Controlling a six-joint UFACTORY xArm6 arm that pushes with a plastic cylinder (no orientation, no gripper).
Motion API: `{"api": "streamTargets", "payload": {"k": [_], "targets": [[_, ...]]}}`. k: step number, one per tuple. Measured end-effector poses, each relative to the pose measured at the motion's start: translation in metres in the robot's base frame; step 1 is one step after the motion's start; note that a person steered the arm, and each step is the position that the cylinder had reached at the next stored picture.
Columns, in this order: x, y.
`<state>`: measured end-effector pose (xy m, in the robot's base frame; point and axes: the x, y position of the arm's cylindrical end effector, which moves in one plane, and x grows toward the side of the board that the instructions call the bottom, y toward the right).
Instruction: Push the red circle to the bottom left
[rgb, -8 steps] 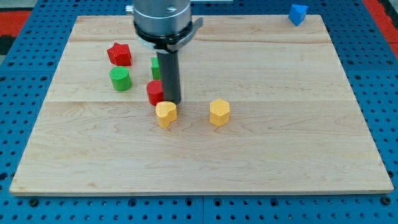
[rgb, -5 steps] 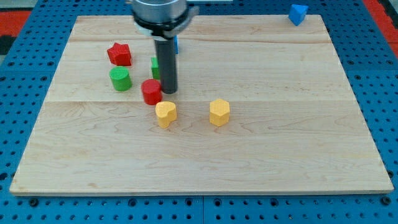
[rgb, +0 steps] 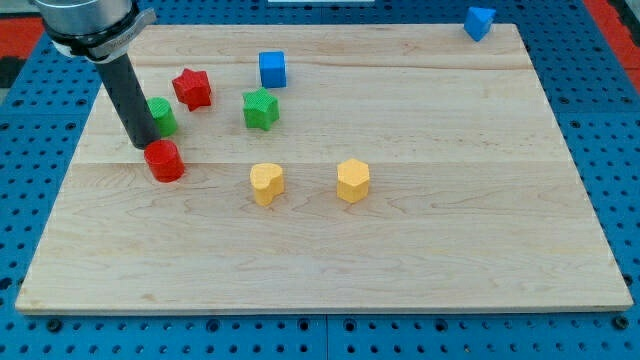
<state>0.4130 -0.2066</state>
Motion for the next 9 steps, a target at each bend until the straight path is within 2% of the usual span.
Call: {"api": "streamTargets", "payload": {"k": [3, 5, 7, 9], "targets": [[-0.002, 0.013], [0.033, -0.003], [0.02, 0.027], [0.06, 0.029]]}}
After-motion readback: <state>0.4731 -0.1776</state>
